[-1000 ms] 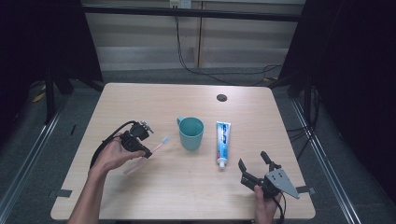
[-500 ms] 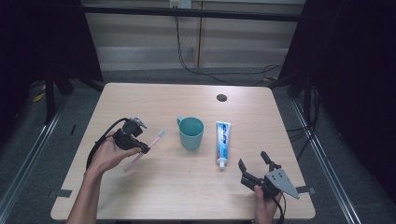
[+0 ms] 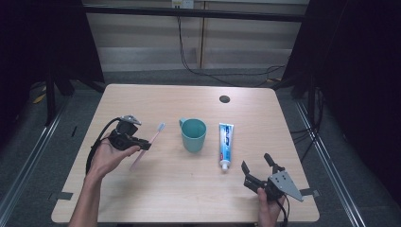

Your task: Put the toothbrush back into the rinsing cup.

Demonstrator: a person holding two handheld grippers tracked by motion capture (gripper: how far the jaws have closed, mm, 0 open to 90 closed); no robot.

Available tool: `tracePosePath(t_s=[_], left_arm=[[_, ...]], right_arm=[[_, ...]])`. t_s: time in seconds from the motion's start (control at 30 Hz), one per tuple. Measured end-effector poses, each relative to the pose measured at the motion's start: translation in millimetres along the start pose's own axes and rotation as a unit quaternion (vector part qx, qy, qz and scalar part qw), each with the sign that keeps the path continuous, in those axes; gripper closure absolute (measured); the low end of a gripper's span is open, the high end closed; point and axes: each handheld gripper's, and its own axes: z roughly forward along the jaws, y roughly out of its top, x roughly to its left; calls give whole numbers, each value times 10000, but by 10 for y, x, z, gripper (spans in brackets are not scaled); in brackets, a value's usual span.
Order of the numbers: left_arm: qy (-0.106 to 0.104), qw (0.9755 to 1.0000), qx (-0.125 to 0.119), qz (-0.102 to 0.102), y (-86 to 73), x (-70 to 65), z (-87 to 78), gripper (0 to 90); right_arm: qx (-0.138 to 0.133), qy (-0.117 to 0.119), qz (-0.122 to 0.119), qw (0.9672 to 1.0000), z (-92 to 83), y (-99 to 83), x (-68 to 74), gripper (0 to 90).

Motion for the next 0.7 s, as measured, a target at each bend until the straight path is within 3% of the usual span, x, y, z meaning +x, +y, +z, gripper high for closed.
tracePosePath(t_s=[0.3,0.4,0.47,0.53,0.7], left_arm=[[75,9987,-503,26,-2,-42,-79,788],[108,9962,-858,19,1,-57,-134,789],[124,9957,-921,23,3,-62,-148,789],[146,9927,-1193,33,5,-74,-193,789],[151,9895,-1433,88,11,-108,-228,788]], right_arm=[[0,-4,-2,10000,0,0,0,131],[1,-6,7,10000,-1,0,1,131],[0,-3,-1,10000,0,0,0,131],[0,-4,7,10000,-1,0,0,131],[-3,-3,1,10000,0,0,0,131]])
